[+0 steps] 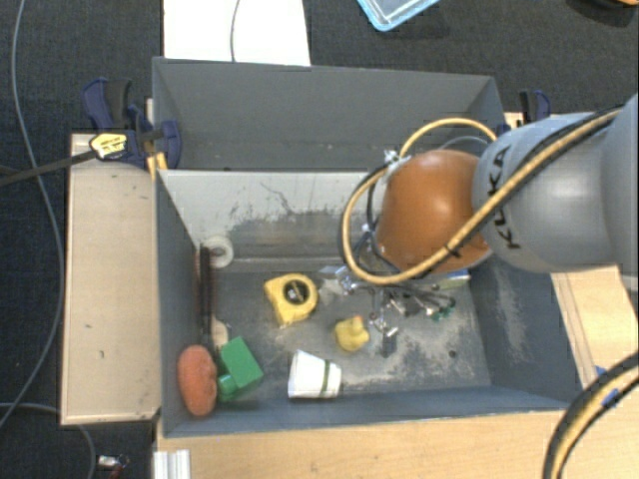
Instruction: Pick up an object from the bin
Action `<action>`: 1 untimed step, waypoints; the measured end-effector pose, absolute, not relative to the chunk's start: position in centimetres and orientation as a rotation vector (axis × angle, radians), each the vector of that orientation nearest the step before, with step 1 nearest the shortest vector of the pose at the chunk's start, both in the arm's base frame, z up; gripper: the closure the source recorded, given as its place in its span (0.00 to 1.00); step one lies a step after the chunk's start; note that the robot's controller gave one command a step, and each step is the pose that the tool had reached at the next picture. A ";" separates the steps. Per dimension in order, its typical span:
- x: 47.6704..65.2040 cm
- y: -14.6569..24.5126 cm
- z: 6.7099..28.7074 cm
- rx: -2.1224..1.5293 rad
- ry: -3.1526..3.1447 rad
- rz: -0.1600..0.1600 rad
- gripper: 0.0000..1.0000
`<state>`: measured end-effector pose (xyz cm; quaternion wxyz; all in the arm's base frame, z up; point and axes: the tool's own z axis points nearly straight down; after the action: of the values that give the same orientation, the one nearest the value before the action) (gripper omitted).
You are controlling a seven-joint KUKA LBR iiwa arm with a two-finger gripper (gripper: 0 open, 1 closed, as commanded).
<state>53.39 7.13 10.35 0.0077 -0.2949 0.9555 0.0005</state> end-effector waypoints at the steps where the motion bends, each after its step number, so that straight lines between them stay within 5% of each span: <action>1: 53.7 7.3 9.2 -0.788 3.024 0.002 0.00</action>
Offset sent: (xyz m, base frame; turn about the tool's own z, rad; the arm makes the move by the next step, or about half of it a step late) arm 0.0024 -0.0121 -0.0210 0.2882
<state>53.70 7.34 9.19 0.0083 -0.2522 0.9676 0.0007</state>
